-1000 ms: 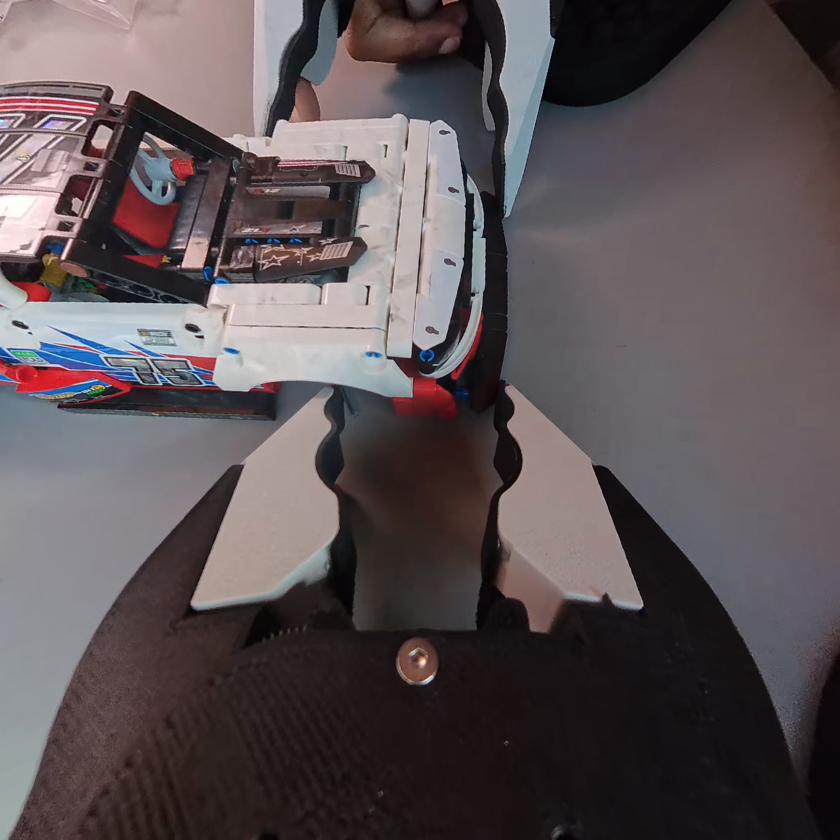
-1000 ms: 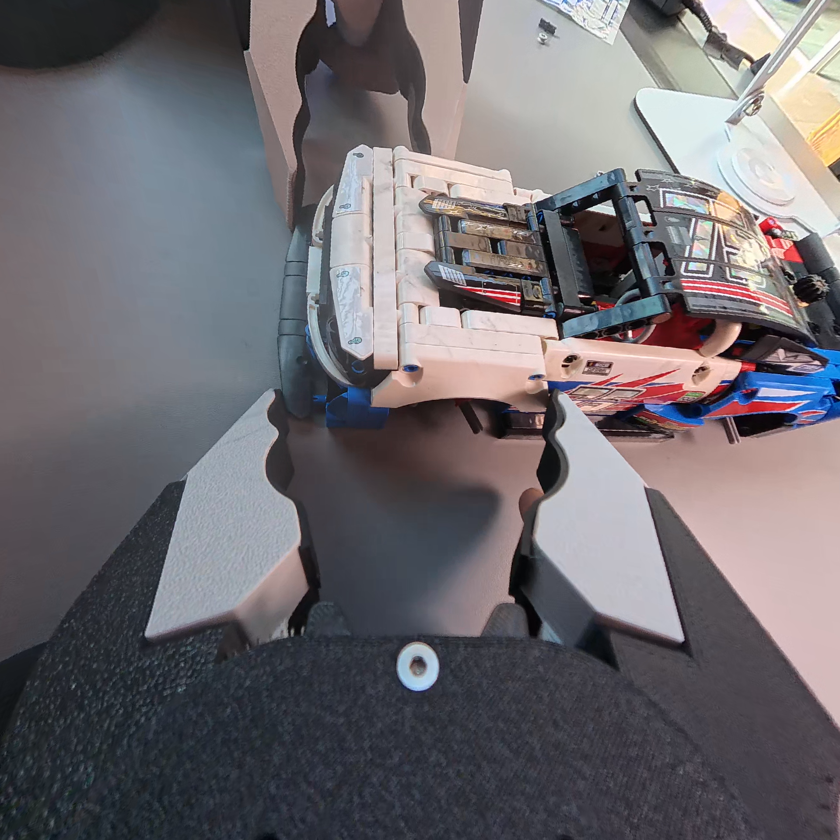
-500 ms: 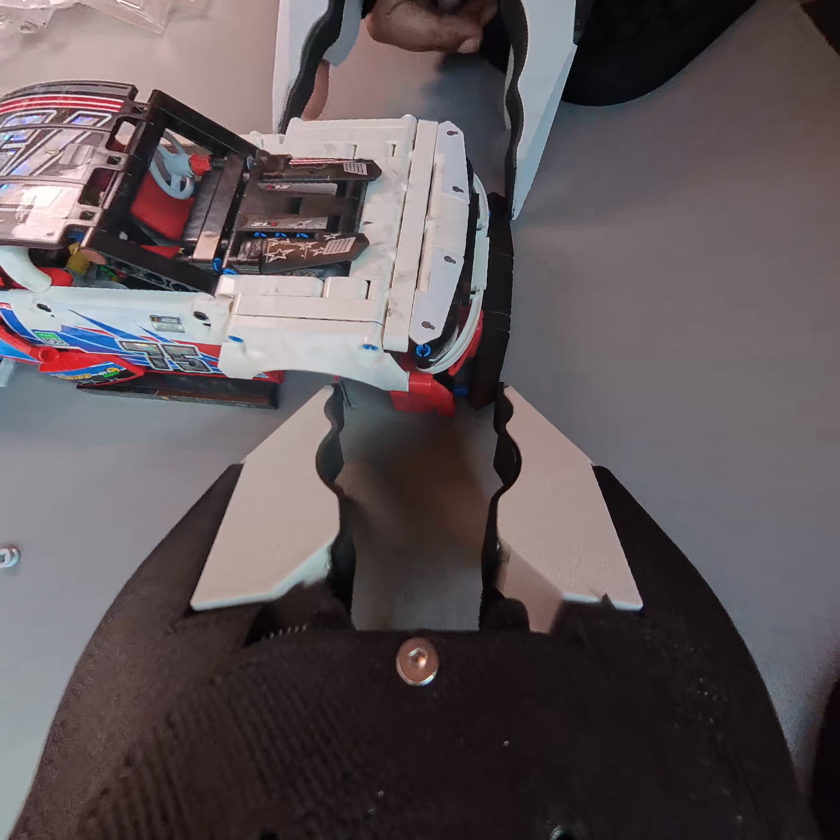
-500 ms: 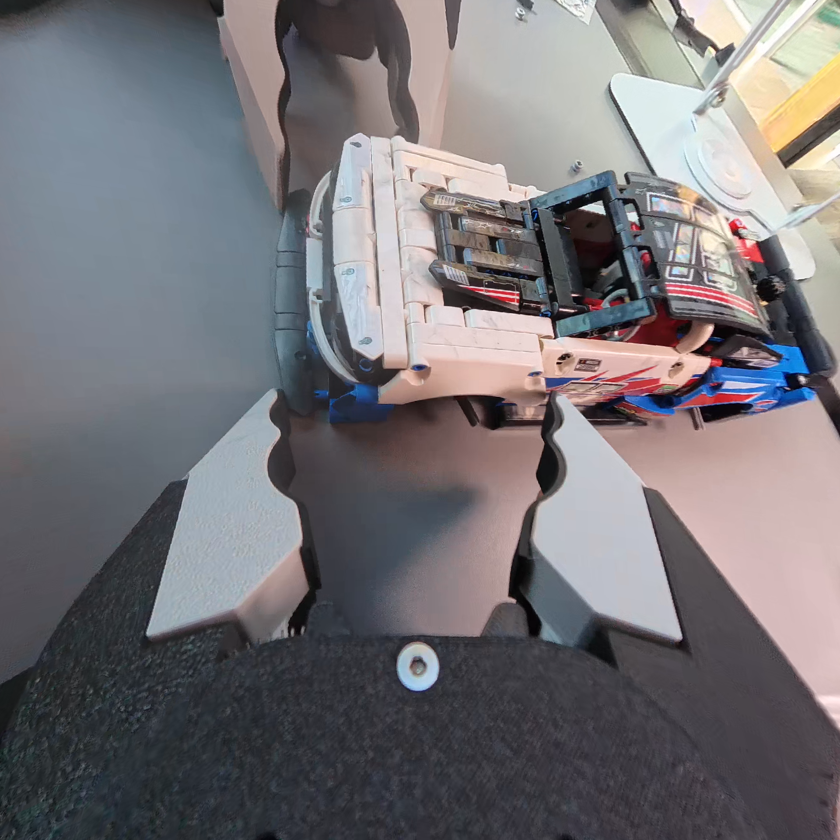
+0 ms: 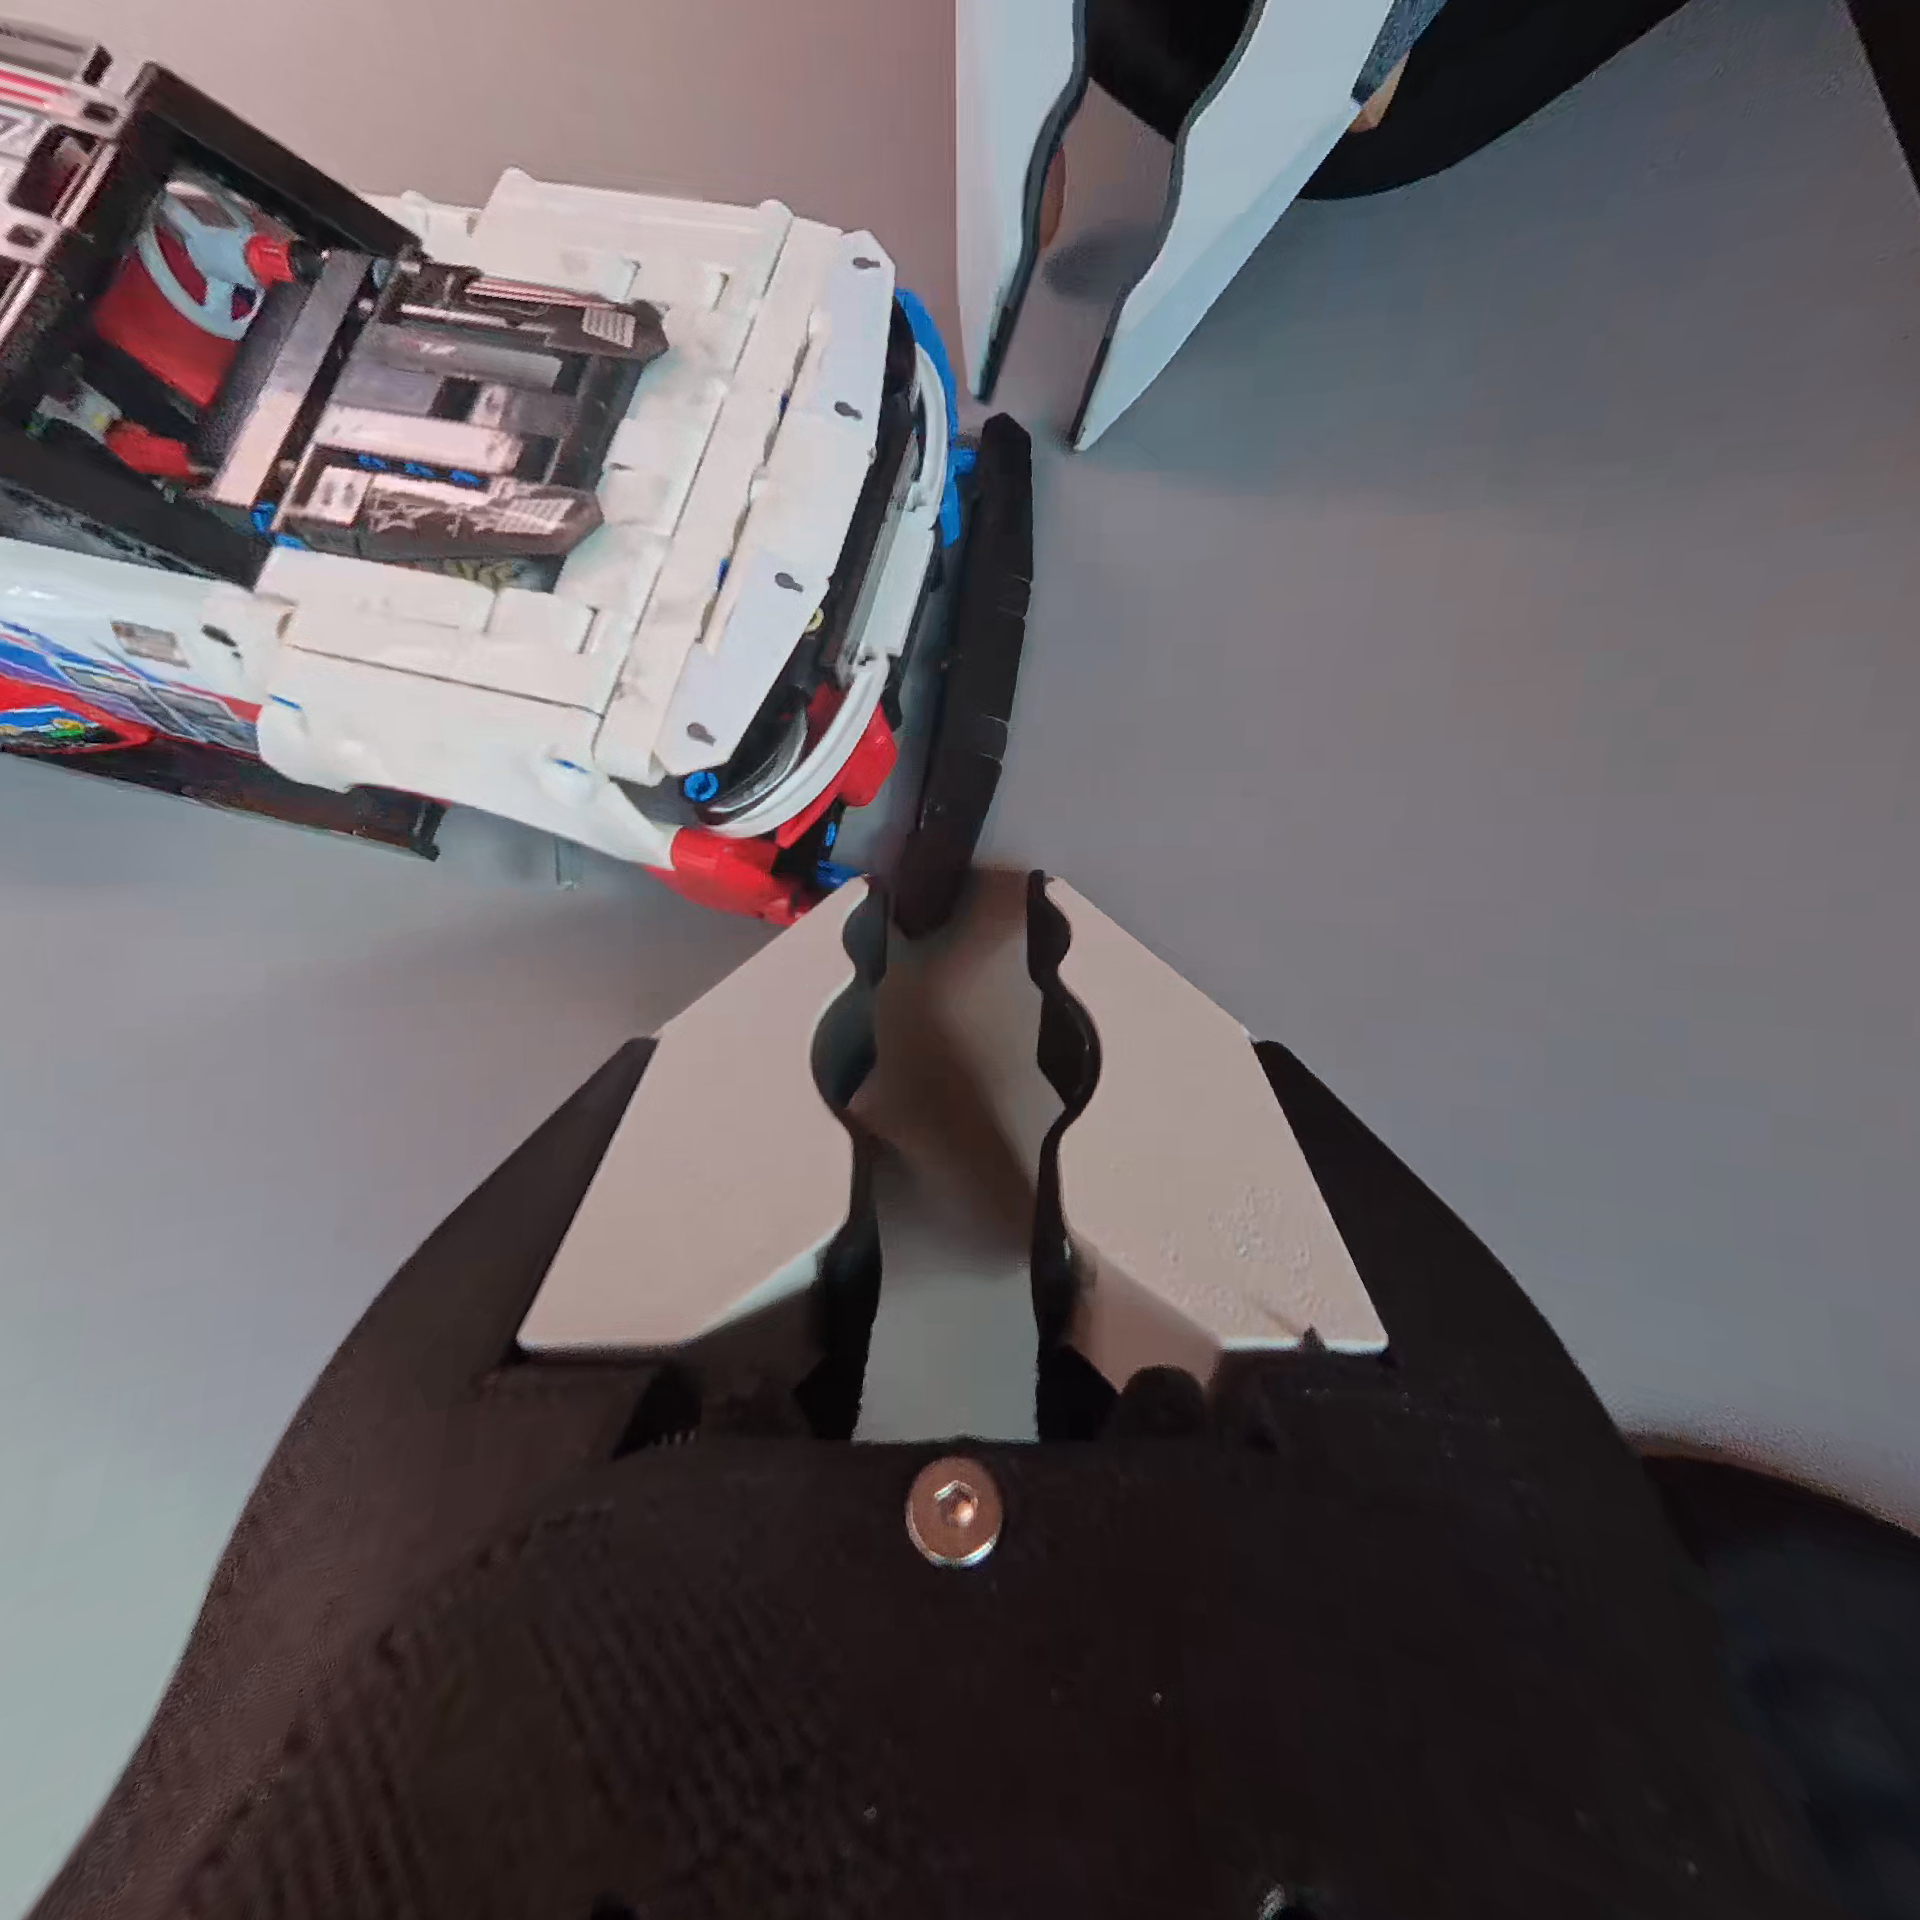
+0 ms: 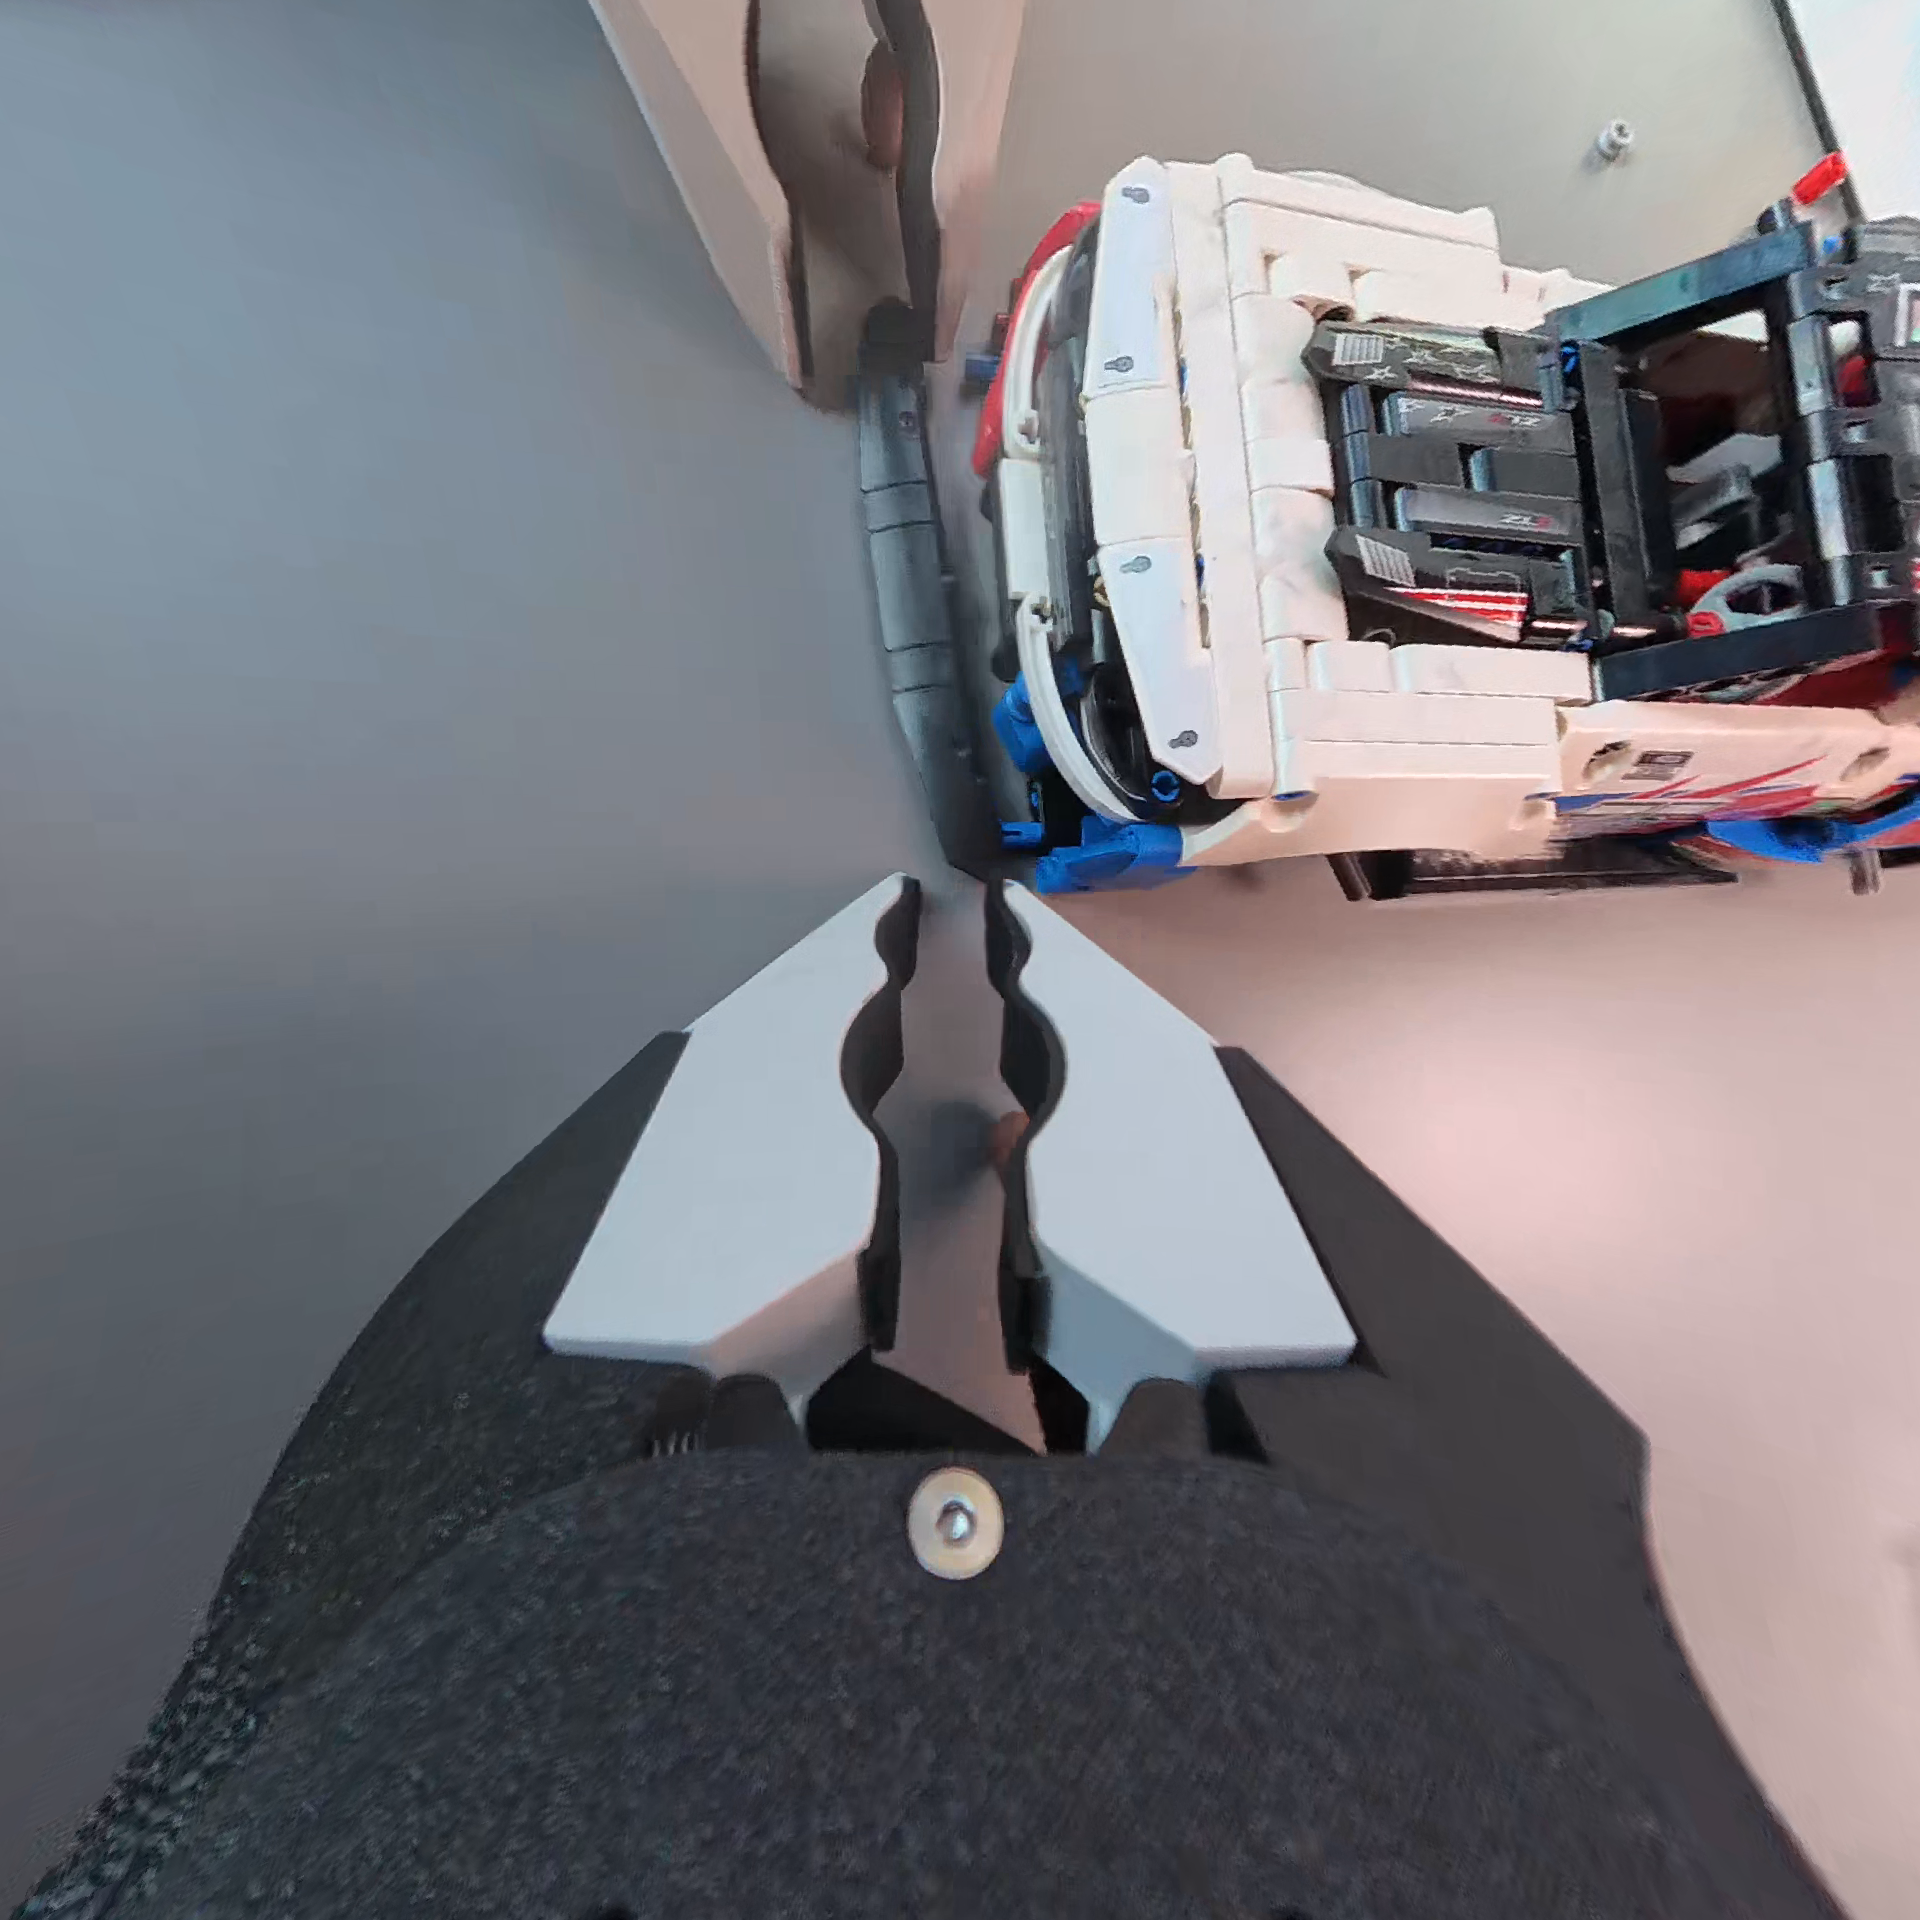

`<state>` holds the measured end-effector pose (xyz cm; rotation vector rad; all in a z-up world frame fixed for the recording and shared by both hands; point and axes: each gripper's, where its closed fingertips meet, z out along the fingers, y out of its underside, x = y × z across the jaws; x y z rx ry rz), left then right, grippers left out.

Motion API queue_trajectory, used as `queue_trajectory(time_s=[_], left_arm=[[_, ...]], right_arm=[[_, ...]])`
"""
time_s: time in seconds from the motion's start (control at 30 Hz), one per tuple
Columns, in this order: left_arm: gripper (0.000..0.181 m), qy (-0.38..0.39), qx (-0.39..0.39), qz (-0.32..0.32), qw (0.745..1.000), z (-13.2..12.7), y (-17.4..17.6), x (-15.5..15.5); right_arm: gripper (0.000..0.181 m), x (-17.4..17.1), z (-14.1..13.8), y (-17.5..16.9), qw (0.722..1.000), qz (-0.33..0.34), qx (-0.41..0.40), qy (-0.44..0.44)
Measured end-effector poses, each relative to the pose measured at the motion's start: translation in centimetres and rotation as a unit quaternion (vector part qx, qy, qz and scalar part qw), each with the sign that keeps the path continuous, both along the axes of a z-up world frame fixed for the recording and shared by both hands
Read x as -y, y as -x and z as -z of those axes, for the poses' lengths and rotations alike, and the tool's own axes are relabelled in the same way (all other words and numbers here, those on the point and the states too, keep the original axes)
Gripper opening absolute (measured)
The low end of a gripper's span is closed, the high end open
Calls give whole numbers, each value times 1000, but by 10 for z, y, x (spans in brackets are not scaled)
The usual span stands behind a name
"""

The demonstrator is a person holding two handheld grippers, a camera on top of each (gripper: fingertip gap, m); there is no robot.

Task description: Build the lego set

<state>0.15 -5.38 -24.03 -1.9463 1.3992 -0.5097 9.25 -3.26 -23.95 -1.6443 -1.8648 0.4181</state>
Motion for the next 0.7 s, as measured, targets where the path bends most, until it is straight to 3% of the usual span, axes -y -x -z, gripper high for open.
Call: queue_trajectory(time_s=[0.03, 0.13, 0.2, 0.3, 0.4, 0.53, 0.6, 0.7], left_arm=[[15, -6, -10, 8, 1000, 0, 1, 3], [13, -14, -42, 22, 999, 1, 14, 17], [12, -9, -53, 33, 998, 1, 27, 31], [12, -9, -62, 26, 998, 0, 54, 42], [28, -1, -24, -15, 1000, -19, 79, 40], [40, -16, 115, -68, 991, -60, 75, 11], [51, 5, 148, -67, 987, -59, 60, -5], [79, 46, 130, -49, 989, -37, 37, -29]], right_arm=[[0, 8, 2, 4, 1000, -7, -1, 9], [0, 31, 0, 16, 1000, -27, -12, -6], [6, 48, -6, 24, 998, -45, -36, 7], [18, 43, -35, 22, 996, -30, -88, 4], [31, 9, -60, 7, 992, 23, -123, -27], [68, -28, -41, -10, 991, 92, -98, -7], [79, -36, -30, -8, 991, 97, -87, 6], [96, -46, -21, 0, 995, 76, -67, 7]])
